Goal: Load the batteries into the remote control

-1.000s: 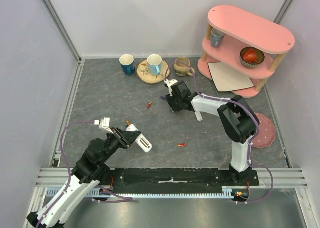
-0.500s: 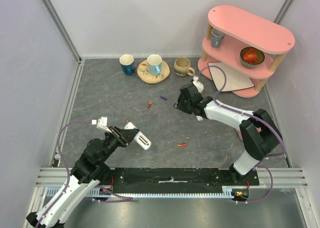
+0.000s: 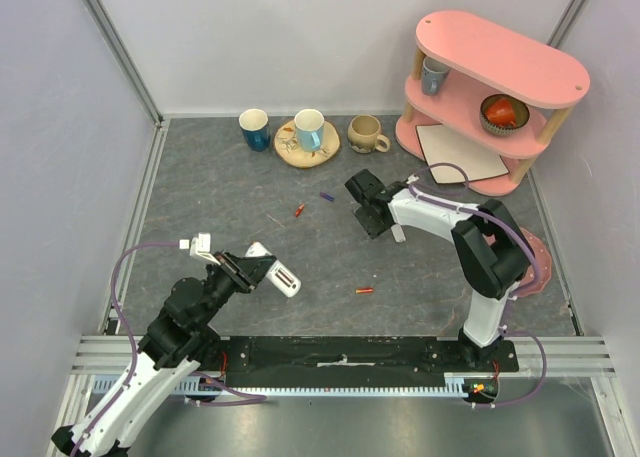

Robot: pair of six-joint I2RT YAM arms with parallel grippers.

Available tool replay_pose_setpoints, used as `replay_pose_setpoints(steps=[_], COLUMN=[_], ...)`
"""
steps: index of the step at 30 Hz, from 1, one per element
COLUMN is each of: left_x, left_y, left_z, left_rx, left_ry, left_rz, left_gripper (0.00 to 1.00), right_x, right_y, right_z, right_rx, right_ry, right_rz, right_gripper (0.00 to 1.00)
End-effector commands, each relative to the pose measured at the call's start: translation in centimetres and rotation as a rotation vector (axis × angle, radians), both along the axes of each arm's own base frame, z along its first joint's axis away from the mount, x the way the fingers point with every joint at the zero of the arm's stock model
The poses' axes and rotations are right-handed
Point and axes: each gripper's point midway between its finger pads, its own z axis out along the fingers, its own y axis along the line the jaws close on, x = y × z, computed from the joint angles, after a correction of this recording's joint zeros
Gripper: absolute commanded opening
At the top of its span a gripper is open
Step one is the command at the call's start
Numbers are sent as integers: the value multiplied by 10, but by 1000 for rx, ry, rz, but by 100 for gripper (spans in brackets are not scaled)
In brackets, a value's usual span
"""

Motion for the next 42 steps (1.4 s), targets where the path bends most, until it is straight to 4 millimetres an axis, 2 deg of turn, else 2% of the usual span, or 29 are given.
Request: replay_pose_setpoints(steps=[1,6,8,10,11,13,18,25,37,40,41,42], left_x=[-3,-5,-6,-6,-6,-7,-7,-8,-12,-12,-12,-13], left_y=[10,9,9,10,10,10,11,12,8,10,11,11], left_z=[32,30,28,29,28,28,24,23,27,28,29,28], left_rx=[-29,-28,-24,-24,-23,-21,-11,-8,-9,-2,3,4], left_ry=[-100,-90,-84,-84,-82,-80,-65,-56,-68,-71,-72,-71], left_rz=[27,16,16,16,16,16,19,21,-9,-5,-3,-3], left_gripper=[2,2,2,2,2,2,2,2,2,2,2,2], right_x=[-4,-11,-11,-13,-13,-14,-15,-13,-8,0,6,8], right_y=[-10,-7,-7,-5,-4,-2,4,13,18,13,13,12], right_z=[-3,-18,-20,-24,-25,-26,-25,-12,9,29,44,50], right_rx=[-53,-54,-57,-55,-53,-51,-36,-15,-28,-93,-105,-124], right_ry=[42,90,99,118,121,130,148,134,85,18,-39,-67], right_rz=[-95,-61,-51,-32,-25,-8,34,96,241,326,356,392], right_gripper=[0,2,13,18,25,33,44,57,62,61,62,62])
